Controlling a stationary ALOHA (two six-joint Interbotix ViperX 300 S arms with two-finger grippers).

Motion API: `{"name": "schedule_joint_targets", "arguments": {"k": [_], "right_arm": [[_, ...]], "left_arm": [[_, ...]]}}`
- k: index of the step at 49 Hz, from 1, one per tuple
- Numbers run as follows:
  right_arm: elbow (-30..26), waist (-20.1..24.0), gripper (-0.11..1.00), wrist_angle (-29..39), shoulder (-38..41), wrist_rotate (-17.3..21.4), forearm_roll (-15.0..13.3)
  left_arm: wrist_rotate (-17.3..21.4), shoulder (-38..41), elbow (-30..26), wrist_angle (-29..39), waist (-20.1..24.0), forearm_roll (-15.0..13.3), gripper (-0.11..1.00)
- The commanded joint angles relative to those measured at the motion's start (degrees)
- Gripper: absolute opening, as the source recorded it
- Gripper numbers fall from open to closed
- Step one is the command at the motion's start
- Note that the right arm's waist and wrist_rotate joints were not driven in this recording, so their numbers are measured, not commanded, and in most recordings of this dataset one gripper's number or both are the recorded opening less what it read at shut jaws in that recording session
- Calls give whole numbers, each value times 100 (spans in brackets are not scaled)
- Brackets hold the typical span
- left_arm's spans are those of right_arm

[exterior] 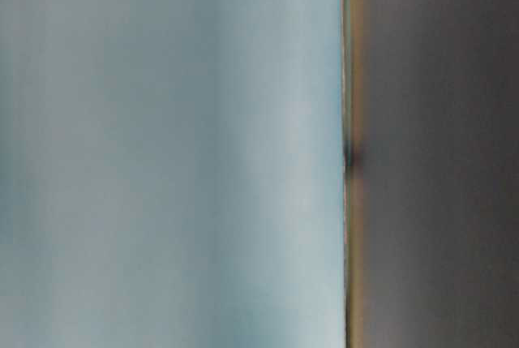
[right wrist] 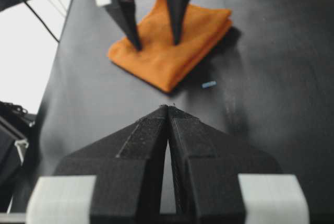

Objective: Push an orange cloth with the left arm to wipe the desk.

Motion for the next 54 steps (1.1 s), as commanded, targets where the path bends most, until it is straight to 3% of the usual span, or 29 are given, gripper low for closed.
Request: {"name": "schedule_joint_targets", "arguments": {"k": [1, 13, 29, 43, 54], "right_arm": [[-35, 0, 0, -26, 18, 0, 18], [-26, 0, 0, -26, 18, 0, 18], [-26, 0, 0, -18, 26, 0, 18], [-26, 0, 0, -26, 0, -9, 18], [18, 0, 0, -26, -62, 0, 18]], "left_arm": [[0, -44, -88, 9, -272, 9, 84], [-149, -44, -185, 70, -738, 9, 84], [70, -255, -316, 211, -519, 18, 84], [580, -1266, -334, 229, -352, 18, 84], [580, -2294, 114, 650, -343, 18, 84]]}}
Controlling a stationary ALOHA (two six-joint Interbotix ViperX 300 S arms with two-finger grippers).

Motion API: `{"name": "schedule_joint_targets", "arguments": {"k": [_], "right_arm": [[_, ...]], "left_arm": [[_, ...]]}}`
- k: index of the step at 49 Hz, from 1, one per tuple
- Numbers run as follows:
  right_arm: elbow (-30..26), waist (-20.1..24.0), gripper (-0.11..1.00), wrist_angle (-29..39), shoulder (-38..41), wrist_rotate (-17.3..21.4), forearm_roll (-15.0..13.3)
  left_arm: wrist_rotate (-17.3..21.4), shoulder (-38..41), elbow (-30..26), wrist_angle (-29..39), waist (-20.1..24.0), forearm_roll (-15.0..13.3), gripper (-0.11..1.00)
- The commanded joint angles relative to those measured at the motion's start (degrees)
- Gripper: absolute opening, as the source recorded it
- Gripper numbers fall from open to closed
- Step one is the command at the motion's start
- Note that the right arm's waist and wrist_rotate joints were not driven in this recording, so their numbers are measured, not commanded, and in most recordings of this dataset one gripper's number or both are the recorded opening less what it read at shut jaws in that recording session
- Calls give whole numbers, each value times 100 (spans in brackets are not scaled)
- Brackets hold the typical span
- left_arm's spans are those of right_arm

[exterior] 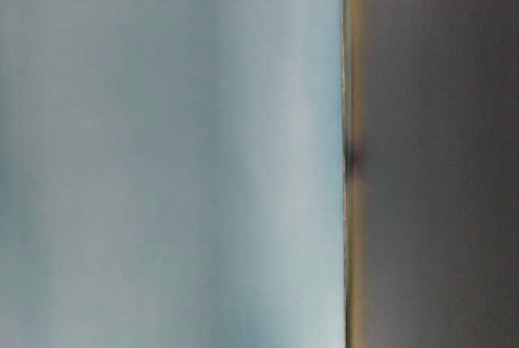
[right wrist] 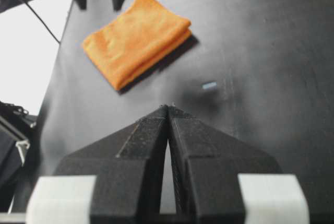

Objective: Push an orange cloth with the left arm to wipe the desk.

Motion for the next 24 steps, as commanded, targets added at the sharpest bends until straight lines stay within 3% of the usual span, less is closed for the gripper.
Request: {"name": "schedule_joint_targets", "arguments": {"k": [1, 24], "right_arm": [[9, 0, 0, -26, -18, 0, 9], [35, 9, 0, -35, -105, 9, 9]], "left_arm": [[-44, -483, 158, 167, 9, 9, 84], [-18, -1723, 800, 202, 158, 18, 84]]}}
